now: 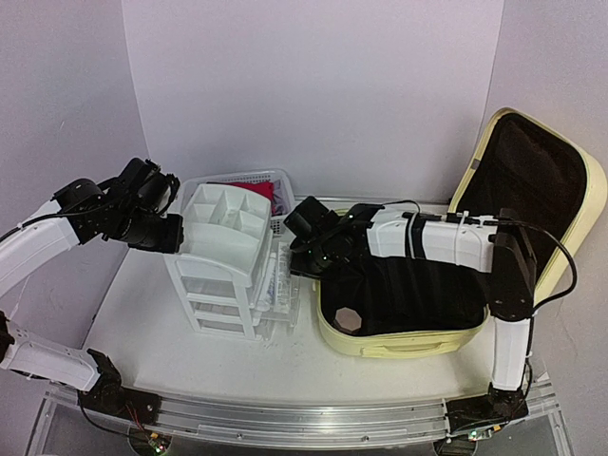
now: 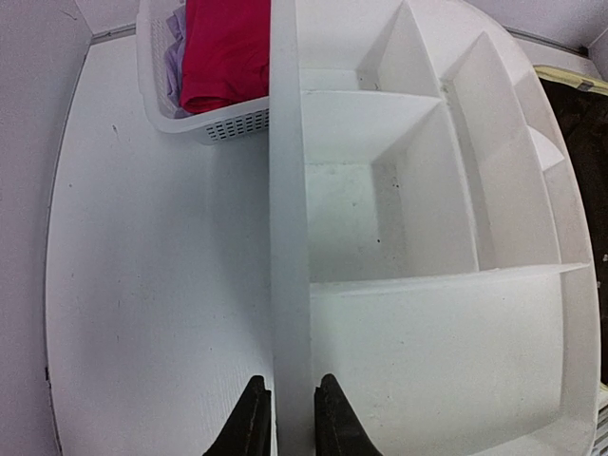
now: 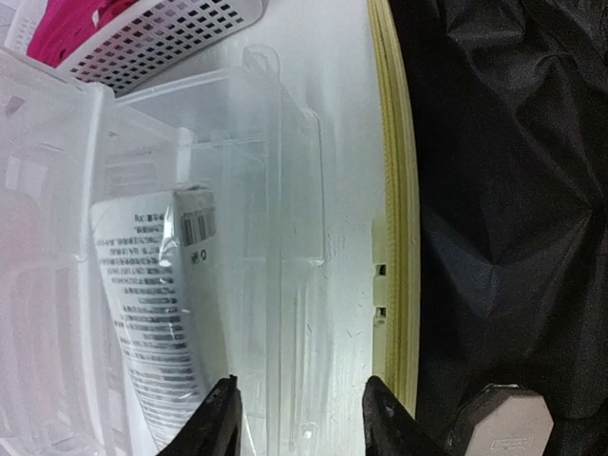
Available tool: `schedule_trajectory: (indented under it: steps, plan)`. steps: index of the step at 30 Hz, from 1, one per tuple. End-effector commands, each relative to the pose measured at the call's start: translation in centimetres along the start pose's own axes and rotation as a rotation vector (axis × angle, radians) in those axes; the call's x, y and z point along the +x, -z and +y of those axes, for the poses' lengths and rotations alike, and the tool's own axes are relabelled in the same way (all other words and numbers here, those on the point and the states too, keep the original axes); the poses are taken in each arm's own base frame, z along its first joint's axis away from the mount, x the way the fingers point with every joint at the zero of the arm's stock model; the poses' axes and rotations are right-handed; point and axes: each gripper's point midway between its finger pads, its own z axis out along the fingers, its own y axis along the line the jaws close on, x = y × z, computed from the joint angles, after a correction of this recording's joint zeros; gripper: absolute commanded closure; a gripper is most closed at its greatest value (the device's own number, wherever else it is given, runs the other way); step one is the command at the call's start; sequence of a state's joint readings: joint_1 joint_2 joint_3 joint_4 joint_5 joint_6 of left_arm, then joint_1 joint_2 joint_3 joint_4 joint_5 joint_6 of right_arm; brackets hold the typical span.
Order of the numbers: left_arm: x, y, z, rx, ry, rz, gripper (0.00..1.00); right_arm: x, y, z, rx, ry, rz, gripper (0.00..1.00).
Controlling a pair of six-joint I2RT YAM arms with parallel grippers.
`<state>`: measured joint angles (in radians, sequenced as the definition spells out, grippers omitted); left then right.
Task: Open, take out, and arrange the luggage
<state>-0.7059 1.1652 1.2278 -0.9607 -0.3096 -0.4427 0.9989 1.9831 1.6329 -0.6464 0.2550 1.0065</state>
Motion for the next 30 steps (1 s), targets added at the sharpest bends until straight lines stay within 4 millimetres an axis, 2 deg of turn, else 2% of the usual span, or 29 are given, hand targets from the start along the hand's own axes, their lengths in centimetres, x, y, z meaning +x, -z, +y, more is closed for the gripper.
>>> schedule_trajectory:
  steps: [1,4,6,10,14,16,19,24,26,27,30]
  plan:
    - [1.6,0.0,0.7,-0.018,-0.026,0.057,0.84,-0.3,-1.2,1.0,0.0,0.003,-0.007,0.6]
    - [1.6,0.0,0.7,-0.018,-0.027,0.056,0.83,-0.2,-1.7,1.4,-0.002,0.011,0.001,0.6]
    - [1.6,0.1,0.7,-0.018,-0.029,0.057,0.83,-0.4,-1.4,1.4,-0.005,0.015,-0.004,0.59]
    - [1.6,0.0,0.7,-0.021,-0.029,0.056,0.84,-1.3,0.1,1.0,0.0,0.038,-0.042,0.54]
    - [1.5,0.0,0.6,-0.019,-0.03,0.058,0.84,-0.9,0.9,1.0,-0.023,0.064,-0.021,0.51]
    - [1.5,0.0,0.6,-0.018,-0.031,0.058,0.84,-0.8,1.5,1.3,-0.05,0.096,-0.013,0.43]
    - [1.5,0.0,0.6,-0.018,-0.029,0.058,0.84,-1.2,2.9,1.6,-0.093,0.157,-0.024,0.39]
    - [1.5,0.2,0.7,-0.015,-0.028,0.05,0.84,-1.2,4.8,0.4,-0.089,0.283,-0.052,0.38]
    - [1.2,0.4,0.7,-0.014,-0.031,0.041,0.83,-1.1,4.5,-0.9,-0.051,0.287,-0.058,0.48]
    - [1.1,0.5,0.7,-0.014,-0.031,0.039,0.84,-0.8,4.2,-1.3,-0.033,0.288,-0.052,0.58]
    - [1.2,0.4,0.6,-0.013,-0.032,0.043,0.84,-0.1,3.5,-0.9,-0.044,0.291,-0.017,0.97]
